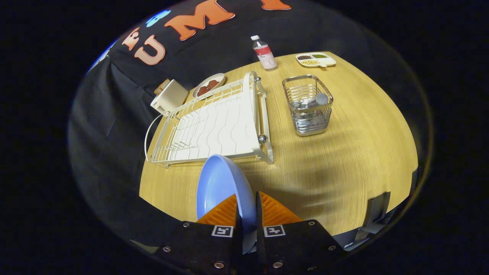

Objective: Take the plate from the dish rack, then take the spoon from the basket and place it into the plate.

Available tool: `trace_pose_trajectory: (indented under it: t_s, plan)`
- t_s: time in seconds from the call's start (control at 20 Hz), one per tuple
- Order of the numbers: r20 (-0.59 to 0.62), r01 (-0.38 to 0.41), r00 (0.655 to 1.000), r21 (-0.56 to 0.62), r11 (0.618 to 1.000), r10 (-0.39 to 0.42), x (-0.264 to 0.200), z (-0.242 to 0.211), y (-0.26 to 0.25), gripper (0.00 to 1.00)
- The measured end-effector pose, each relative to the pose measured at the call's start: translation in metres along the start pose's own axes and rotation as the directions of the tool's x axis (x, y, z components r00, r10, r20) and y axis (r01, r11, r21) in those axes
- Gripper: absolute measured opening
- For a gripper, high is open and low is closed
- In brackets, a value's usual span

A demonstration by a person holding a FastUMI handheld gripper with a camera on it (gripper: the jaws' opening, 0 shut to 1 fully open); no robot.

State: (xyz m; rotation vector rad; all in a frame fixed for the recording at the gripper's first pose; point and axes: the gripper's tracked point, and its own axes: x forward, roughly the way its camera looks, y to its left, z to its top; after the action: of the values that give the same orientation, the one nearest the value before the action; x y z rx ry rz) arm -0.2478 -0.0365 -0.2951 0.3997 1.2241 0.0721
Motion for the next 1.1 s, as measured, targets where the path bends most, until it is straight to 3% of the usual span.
trace_pose_trajectory:
  t_s: [0.15, 0.4, 0.6, 0.75, 0.85, 0.9, 1.05, 1.1]
  plan:
    - [0.002, -0.001, 1.0, 0.0, 1.0, 0.001, 0.012, -0.005, -0.001, 0.15]
    - [0.027, -0.077, 0.997, 0.002, 0.997, 0.077, 0.041, -0.01, 0.012, 0.17]
    - [0.046, 0.027, 0.999, -0.015, 1.0, -0.026, 0.063, -0.014, -0.017, 0.21]
    - [0.088, 0.062, 0.994, -0.044, 0.997, -0.058, 0.064, -0.002, -0.022, 0.16]
    - [0.117, 0.086, 0.99, -0.03, 0.996, -0.082, 0.054, 0.006, -0.032, 0.18]
    - [0.129, 0.1, 0.987, -0.014, 0.995, -0.098, 0.045, 0.011, -0.036, 0.24]
    - [0.288, 0.172, 0.945, -0.026, 0.985, -0.157, 0.011, 0.051, -0.054, 0.28]
    - [0.348, 0.208, 0.92, -0.042, 0.977, -0.181, 0.0, 0.069, -0.06, 0.37]
